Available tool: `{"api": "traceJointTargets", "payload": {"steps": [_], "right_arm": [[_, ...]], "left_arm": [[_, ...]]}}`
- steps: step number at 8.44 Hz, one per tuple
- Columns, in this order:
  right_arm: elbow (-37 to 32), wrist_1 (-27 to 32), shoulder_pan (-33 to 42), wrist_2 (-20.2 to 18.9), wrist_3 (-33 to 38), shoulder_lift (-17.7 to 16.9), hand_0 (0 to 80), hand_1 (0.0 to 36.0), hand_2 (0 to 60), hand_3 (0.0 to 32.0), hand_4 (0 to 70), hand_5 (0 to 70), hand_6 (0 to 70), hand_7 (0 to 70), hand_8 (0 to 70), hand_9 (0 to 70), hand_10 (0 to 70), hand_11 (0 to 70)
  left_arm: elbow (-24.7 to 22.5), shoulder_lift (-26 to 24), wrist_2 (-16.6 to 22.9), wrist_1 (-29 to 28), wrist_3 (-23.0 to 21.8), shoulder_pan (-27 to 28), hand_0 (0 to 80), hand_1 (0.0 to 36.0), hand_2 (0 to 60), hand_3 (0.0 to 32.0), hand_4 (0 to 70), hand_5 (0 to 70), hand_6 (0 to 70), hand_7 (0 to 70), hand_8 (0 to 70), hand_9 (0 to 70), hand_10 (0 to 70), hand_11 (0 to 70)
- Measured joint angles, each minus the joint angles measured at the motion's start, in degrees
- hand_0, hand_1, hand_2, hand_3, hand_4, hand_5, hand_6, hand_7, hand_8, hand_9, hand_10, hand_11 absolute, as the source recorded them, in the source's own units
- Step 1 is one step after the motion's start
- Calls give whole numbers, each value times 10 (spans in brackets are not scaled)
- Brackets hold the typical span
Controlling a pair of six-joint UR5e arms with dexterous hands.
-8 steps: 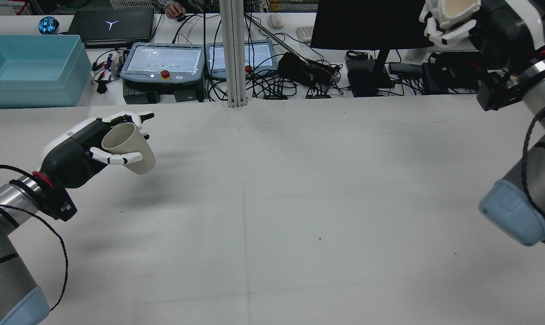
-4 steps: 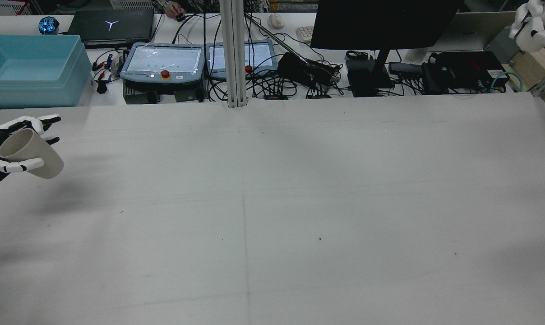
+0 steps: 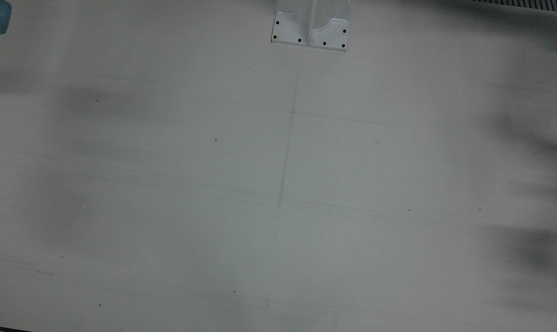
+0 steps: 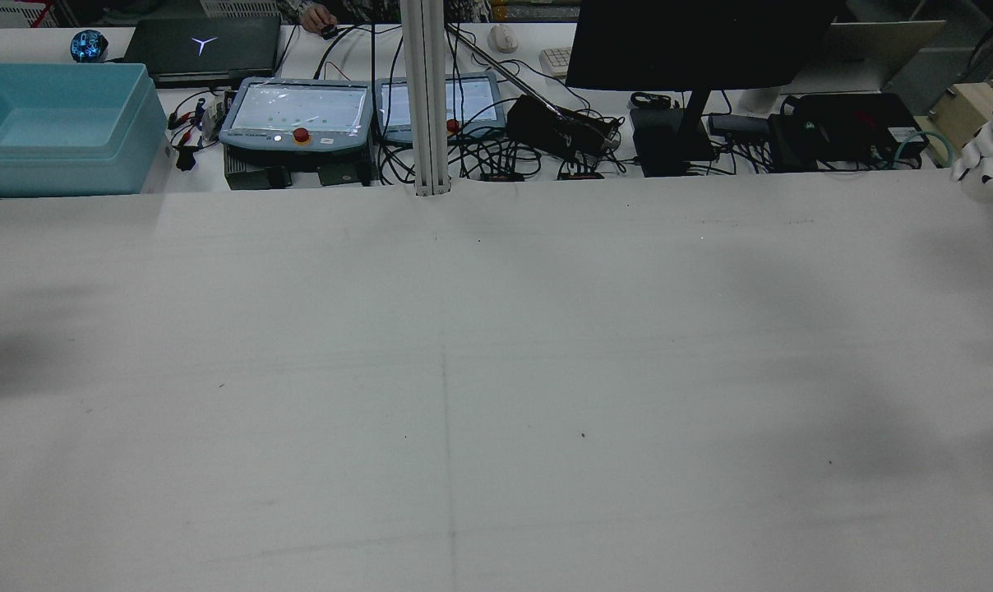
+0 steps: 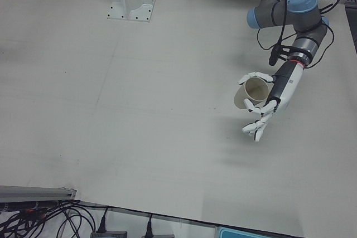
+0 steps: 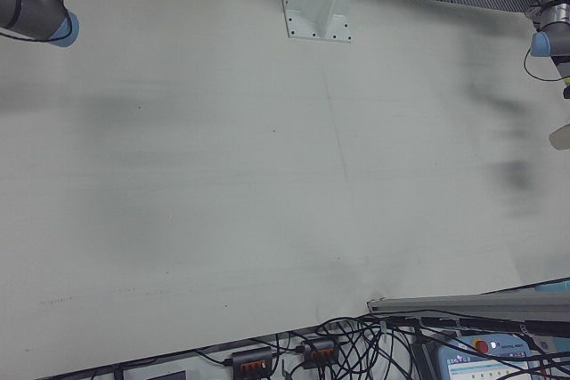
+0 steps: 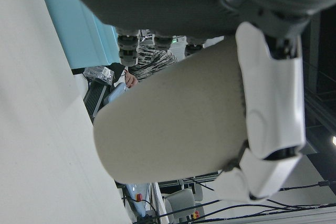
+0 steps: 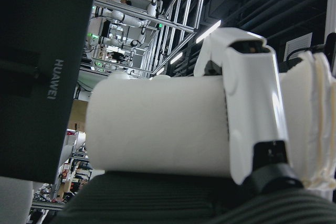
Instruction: Pour water
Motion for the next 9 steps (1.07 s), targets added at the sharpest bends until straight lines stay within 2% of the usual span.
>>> {"api": "traceJointTargets", "payload": {"steps": [2, 3, 4, 5, 6, 7, 8, 9], "right_arm": [[-187, 105, -27, 8, 0, 51, 683, 360, 600, 0, 203, 700, 539, 657, 483, 622, 530, 700], [-256, 145, -50, 33, 0, 66, 677, 360, 600, 0, 196, 700, 524, 636, 476, 613, 525, 700], [-296, 172, -74, 66, -1, 73, 704, 360, 600, 0, 207, 700, 513, 620, 462, 594, 497, 700], [-312, 186, -88, 88, -1, 75, 649, 295, 329, 0, 183, 700, 330, 446, 275, 346, 258, 397], [-318, 192, -95, 99, 0, 75, 552, 192, 110, 0, 157, 700, 175, 266, 112, 103, 92, 149], [-318, 194, -98, 104, 0, 74, 509, 139, 16, 10, 94, 611, 87, 130, 42, 12, 21, 42], [-314, 194, -99, 105, 4, 73, 498, 107, 0, 216, 62, 254, 29, 60, 21, 0, 0, 0], [-306, 194, -99, 104, 10, 71, 490, 88, 0, 320, 49, 0, 4, 42, 22, 0, 0, 0]], "left_arm": [[18, 33, 9, -43, 15, -9, 556, 310, 600, 0, 313, 700, 99, 202, 31, 27, 68, 121], [21, 52, 10, -63, 28, -10, 554, 307, 600, 0, 313, 700, 97, 200, 30, 27, 67, 121], [22, 70, 10, -83, 42, -10, 560, 304, 600, 0, 310, 700, 95, 199, 29, 26, 68, 121], [22, 82, 10, -96, 51, -10, 561, 296, 595, 0, 305, 700, 93, 198, 30, 26, 68, 121], [25, 88, 10, -107, 60, -9, 579, 292, 524, 0, 317, 700, 97, 195, 33, 27, 69, 123], [37, 90, 10, -123, 69, -8, 610, 310, 516, 0, 340, 700, 102, 195, 37, 29, 71, 128], [46, 91, 9, -137, 79, -6, 621, 315, 504, 0, 345, 700, 104, 200, 39, 30, 70, 126], [50, 91, 8, -150, 98, -4, 623, 308, 480, 0, 350, 700, 110, 211, 41, 34, 71, 128]]}}
